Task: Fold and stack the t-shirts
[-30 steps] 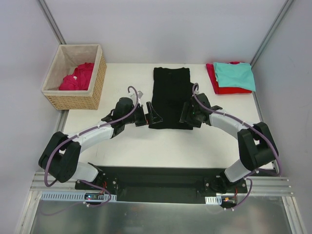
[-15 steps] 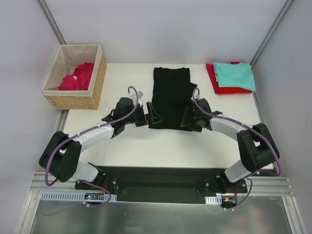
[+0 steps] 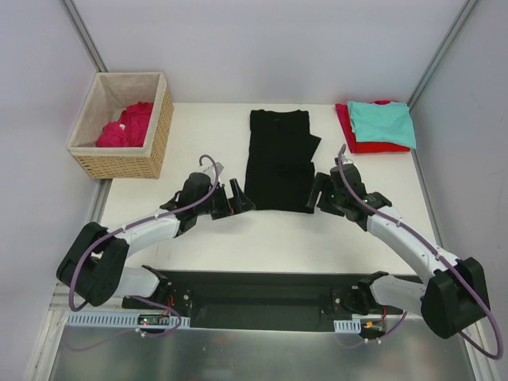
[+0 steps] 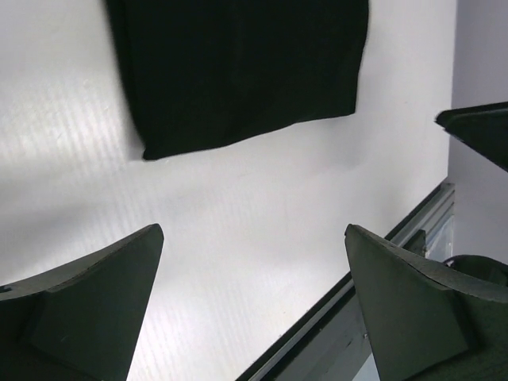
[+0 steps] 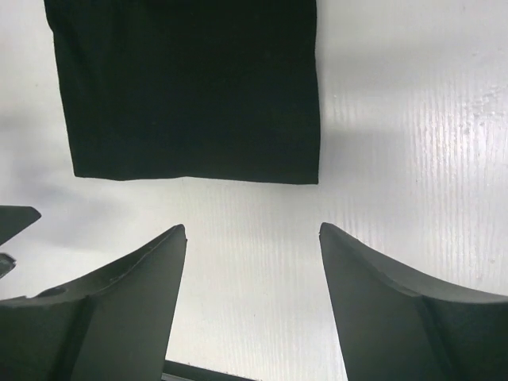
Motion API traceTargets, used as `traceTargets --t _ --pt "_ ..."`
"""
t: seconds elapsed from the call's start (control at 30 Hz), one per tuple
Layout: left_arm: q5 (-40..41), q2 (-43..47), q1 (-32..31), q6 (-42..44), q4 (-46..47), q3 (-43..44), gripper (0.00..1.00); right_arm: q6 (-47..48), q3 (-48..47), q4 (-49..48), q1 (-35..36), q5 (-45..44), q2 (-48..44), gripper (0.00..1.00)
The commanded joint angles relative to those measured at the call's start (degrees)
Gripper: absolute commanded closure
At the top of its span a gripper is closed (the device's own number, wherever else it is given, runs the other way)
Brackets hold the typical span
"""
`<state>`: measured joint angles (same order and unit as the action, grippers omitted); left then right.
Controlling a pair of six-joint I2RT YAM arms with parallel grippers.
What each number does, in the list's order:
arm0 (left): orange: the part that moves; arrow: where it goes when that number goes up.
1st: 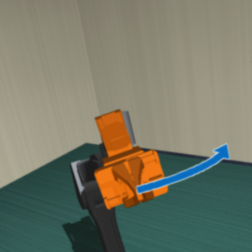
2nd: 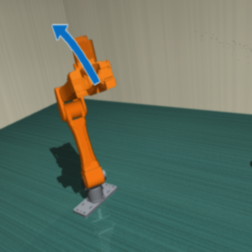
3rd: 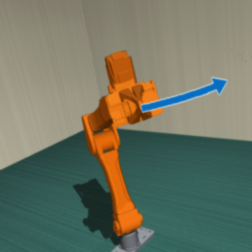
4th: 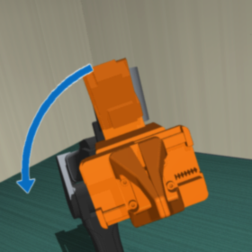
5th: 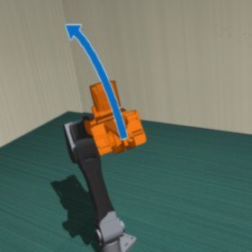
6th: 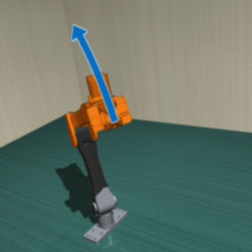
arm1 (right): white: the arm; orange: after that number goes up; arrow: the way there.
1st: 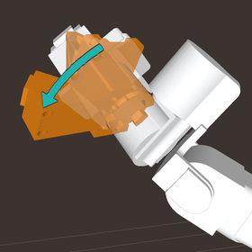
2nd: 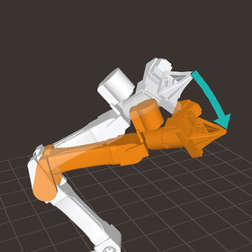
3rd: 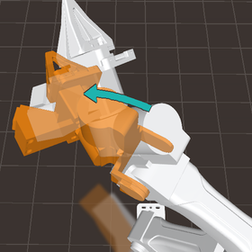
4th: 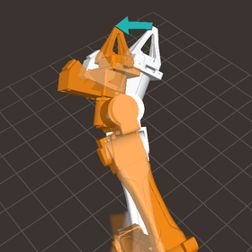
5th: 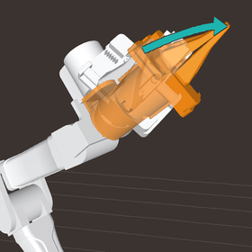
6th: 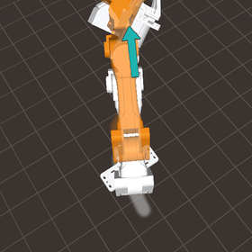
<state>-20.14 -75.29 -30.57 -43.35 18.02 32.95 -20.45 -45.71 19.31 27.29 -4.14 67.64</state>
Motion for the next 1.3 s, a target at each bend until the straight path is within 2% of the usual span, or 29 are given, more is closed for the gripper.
traceTargets --t 0.0,0.17,0.4,0.57,0.77,0.83,0.93,1.2,1.23,1.27 --pt "2.13 0.14 2.09 -2.26 3.59 -4.98 0.01 -0.03 6.24 0.31 -2.14 1.76 -2.15 0.28" --pt "-3.31 -6.00 5.69 -4.28 14.38 -8.25 0.01 -0.47 11.00 -5.77 -4.96 6.95 -4.09 0.28" --pt "-6.04 -14.88 6.92 -6.21 22.92 -6.85 0.01 0.32 11.70 -8.32 -6.45 8.01 -2.69 0.28" --pt "-7.37 -19.63 7.19 -7.88 25.92 -6.23 0.02 0.93 11.52 -7.97 -7.16 8.10 -2.16 0.28" --pt "-6.31 -24.02 7.36 -8.50 26.62 -6.14 0.10 1.20 11.09 -7.97 -8.74 8.62 -1.19 0.28" --pt "-6.93 -26.22 7.45 -8.94 27.59 -6.05 0.17 1.11 11.00 -8.15 -9.09 8.89 -0.49 0.28" --pt "-7.89 -29.30 7.54 -10.43 30.05 -6.05 0.35 1.11 11.17 -8.41 -9.44 9.06 -0.14 0.28" --pt "-8.07 -32.99 7.54 -11.23 32.78 -5.88 0.50 1.46 11.44 -8.50 -10.24 9.77 0.65 0.28" --pt "-7.98 -33.08 7.54 -11.14 32.69 -5.88 0.53 1.46 11.44 -8.50 -10.32 9.77 0.83 0.28" --pt "-8.07 -33.17 7.54 -11.14 32.69 -5.62 0.63 1.38 11.44 -8.59 -10.41 9.77 1.09 0.28"
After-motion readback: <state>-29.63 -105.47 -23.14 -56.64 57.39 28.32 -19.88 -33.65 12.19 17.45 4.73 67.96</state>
